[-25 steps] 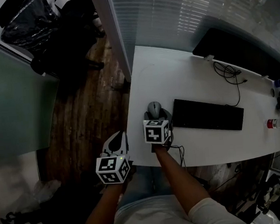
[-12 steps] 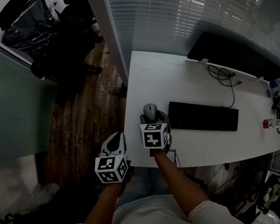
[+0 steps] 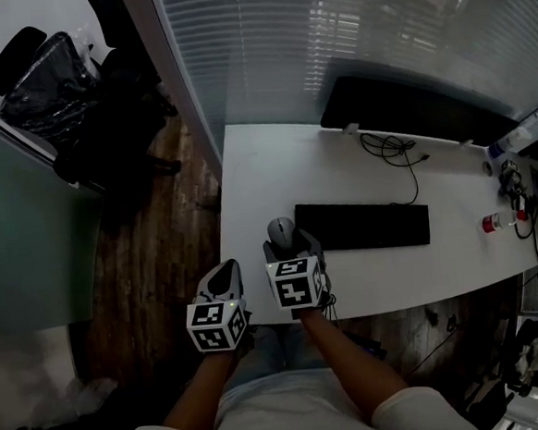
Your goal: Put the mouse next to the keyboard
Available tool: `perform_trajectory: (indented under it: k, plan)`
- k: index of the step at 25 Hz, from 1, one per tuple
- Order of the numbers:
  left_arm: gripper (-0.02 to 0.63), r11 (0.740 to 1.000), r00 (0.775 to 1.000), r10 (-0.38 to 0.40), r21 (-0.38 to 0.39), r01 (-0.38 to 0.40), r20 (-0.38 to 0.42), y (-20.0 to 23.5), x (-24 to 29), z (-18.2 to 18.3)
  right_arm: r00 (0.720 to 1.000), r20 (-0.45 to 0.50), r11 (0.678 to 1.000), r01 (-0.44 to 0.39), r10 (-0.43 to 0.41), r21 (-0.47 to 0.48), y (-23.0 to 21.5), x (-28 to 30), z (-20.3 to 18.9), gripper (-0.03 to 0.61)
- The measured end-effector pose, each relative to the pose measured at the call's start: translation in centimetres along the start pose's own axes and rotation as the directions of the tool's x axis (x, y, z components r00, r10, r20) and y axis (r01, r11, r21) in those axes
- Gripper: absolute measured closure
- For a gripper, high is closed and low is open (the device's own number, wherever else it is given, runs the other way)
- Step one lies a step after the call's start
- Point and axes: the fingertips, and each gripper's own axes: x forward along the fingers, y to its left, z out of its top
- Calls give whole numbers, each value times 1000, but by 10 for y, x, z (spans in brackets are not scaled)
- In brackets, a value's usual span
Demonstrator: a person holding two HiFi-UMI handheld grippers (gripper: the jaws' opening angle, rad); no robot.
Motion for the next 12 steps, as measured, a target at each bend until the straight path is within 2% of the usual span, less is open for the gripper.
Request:
perform_trajectory:
  k: [12]
  plan:
    - [612,983,986,-157,87,161,-49,-104,17,-8,994,21,989,106,-108,105,-75,-69,-30,287]
